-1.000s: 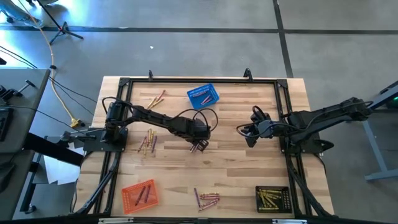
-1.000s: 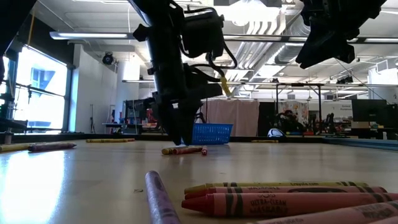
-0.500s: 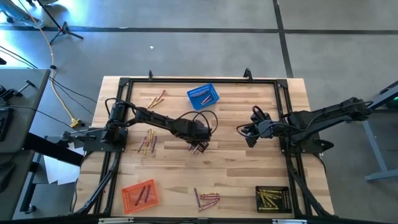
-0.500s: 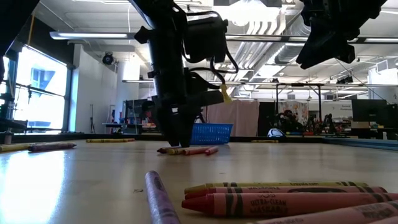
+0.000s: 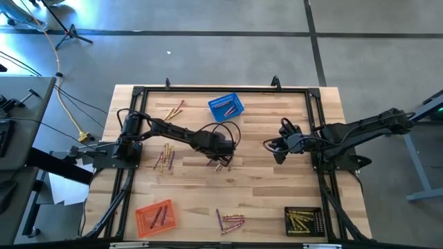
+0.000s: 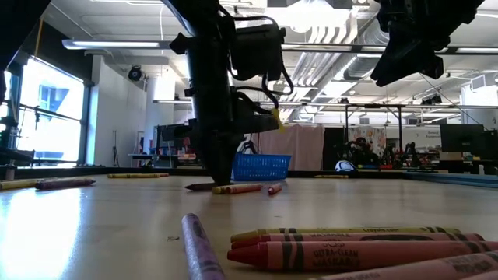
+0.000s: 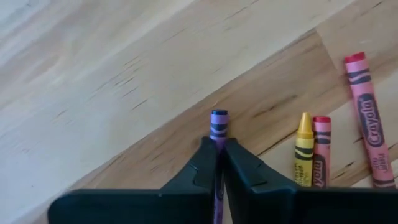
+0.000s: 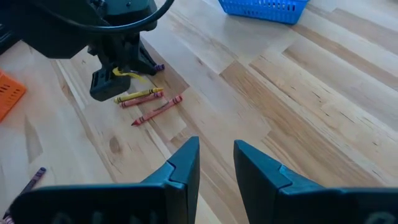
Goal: Sort crayons
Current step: Put the purple crayon into the orange bin
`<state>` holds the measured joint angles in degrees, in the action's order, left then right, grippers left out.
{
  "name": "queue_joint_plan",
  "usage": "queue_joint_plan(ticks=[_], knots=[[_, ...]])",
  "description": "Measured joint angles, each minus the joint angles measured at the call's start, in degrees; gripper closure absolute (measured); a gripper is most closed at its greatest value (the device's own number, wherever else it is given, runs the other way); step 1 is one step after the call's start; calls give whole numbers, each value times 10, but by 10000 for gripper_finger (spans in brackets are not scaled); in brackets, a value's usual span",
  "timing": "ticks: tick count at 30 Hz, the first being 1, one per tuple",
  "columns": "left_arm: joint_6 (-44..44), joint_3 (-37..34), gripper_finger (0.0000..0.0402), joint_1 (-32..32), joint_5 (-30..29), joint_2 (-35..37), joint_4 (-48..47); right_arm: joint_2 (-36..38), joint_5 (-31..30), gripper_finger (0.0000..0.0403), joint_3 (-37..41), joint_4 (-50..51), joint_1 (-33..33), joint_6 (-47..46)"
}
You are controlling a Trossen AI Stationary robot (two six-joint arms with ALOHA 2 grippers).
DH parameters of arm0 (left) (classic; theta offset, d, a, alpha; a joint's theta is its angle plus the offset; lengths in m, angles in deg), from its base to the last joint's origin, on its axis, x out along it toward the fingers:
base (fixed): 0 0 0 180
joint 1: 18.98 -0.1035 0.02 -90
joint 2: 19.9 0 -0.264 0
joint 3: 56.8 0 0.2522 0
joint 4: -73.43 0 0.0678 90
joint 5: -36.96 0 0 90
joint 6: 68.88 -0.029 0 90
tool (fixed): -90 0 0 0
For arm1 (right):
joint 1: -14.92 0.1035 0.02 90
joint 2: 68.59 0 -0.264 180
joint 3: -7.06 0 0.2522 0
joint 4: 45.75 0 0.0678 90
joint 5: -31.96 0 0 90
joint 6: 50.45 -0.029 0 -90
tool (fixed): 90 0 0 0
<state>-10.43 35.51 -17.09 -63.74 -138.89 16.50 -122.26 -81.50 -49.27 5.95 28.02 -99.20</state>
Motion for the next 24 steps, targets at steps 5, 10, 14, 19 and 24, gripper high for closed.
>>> queue_joint_plan(ticks=[5,10,14,19,24], knots=[[0,22,398,0,0,14,-10,0,0,320,0,0,0,2],[2,34,400,21,23,67,-32,0,0,320,0,2,0,2],[45,33,400,68,47,116,-60,0,0,320,0,5,0,14],[153,34,400,158,62,175,-127,0,0,320,0,10,0,13],[343,34,400,271,72,207,-203,0,0,320,0,24,0,34]])
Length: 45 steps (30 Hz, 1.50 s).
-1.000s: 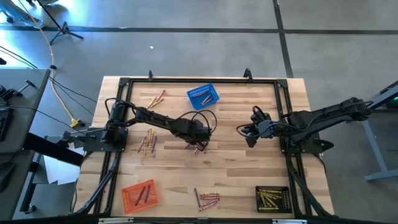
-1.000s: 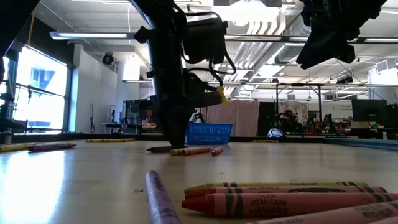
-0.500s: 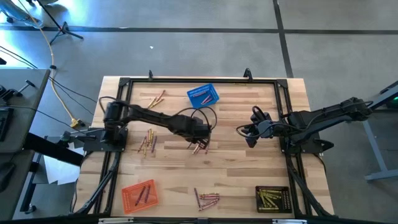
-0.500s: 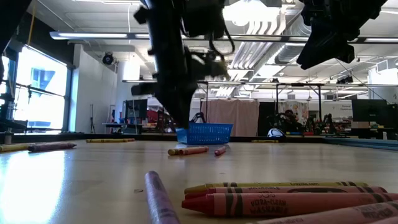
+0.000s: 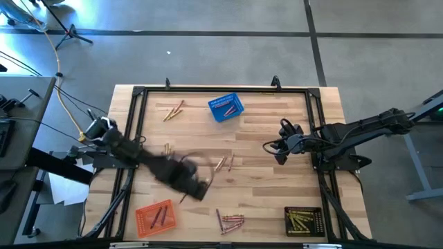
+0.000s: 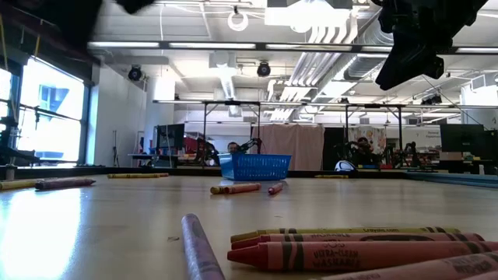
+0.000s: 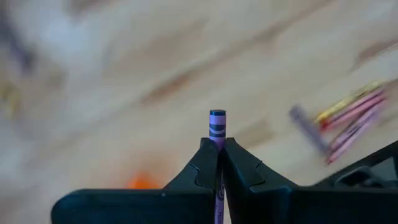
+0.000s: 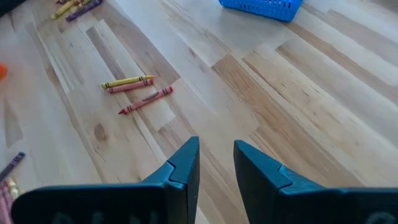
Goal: Sort crayons
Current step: Put the purple crayon into the orange bin, then put the red crayon into the blue bin
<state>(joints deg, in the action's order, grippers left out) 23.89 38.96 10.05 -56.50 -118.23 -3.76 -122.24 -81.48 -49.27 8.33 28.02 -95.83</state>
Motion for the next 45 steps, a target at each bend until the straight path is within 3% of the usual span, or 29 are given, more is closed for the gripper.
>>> queue_joint_plan(ticks=[7,13,20,32,38,45], knots=[[250,0,400,132,36,-9,-29,0,0,320,0,14,0,9],[351,0,400,182,60,-35,-104,0,0,320,0,14,0,9],[351,0,393,177,63,-41,-108,0,0,320,0,14,0,-24],[326,0,323,175,96,-41,-102,0,-3,320,0,15,0,-43],[278,0,315,148,32,-36,-110,0,0,320,0,14,0,-89],[106,0,314,48,-46,-25,-135,-6,-5,320,0,-39,0,-113]])
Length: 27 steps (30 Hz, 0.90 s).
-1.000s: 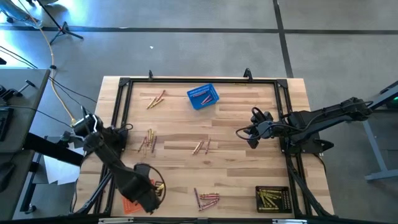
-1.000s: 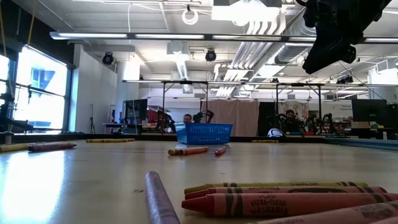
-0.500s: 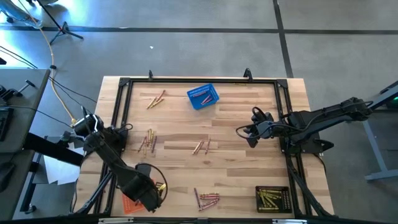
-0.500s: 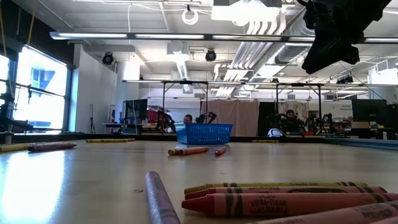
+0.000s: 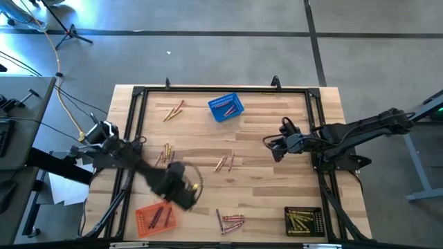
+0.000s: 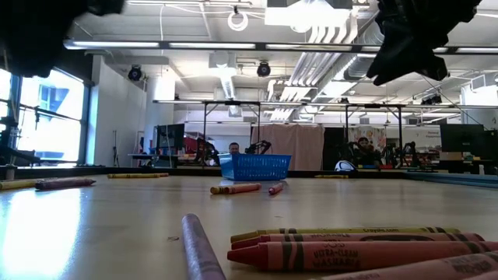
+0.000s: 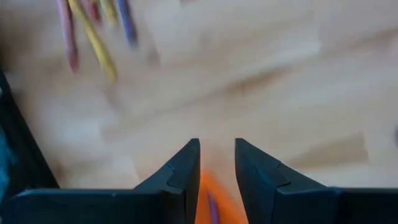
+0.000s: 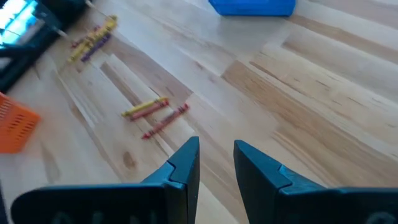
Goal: Sort crayons
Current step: Put the red crayon into the blue bin
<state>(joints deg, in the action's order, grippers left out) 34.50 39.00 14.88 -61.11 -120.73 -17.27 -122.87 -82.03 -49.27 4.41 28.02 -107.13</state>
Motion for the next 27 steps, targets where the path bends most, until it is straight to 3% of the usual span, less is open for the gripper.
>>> queue_joint_plan(ticks=[5,11,20,27], knots=[[-158,0,314,-96,-30,0,-1,-24,1,320,0,-40,0,-3],[-379,0,314,-200,-31,2,35,-88,1,320,0,-47,0,-96],[-652,1,314,-293,-32,16,93,-212,3,320,-5,-105,-1,-220],[-808,0,314,-328,-31,35,84,-312,14,320,-85,-113,-25,-244]])
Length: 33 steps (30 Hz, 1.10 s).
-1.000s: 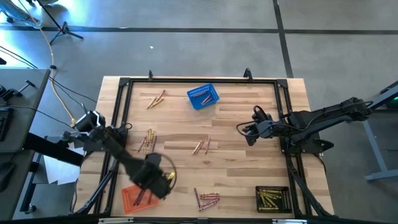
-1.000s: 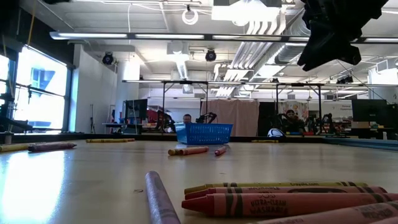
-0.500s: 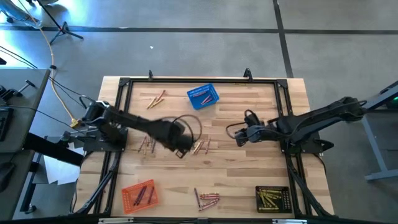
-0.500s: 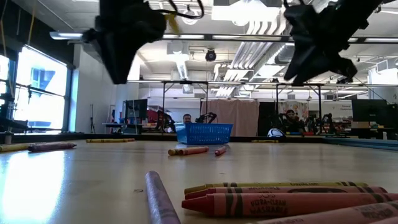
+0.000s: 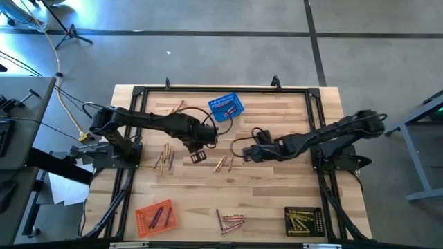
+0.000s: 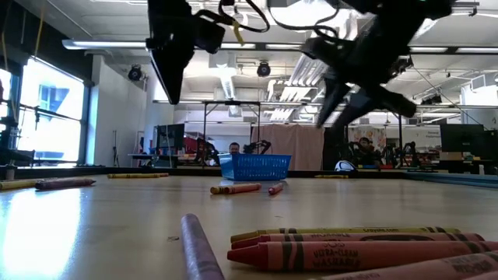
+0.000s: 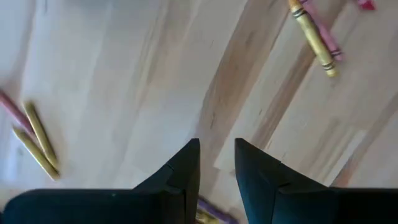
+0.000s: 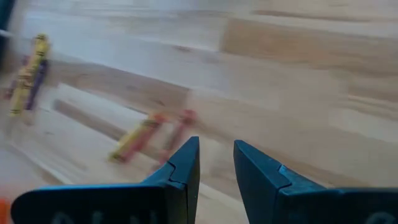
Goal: Sort crayons
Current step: Put the red crayon into the blue bin
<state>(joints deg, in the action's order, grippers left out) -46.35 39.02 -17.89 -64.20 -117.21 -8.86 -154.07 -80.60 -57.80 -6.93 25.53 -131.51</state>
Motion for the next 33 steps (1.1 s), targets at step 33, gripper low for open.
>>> queue_joint_plan(ticks=[33], knots=[[-151,-158,314,-91,-38,344,102,-340,121,320,-302,137,-27,-89]])
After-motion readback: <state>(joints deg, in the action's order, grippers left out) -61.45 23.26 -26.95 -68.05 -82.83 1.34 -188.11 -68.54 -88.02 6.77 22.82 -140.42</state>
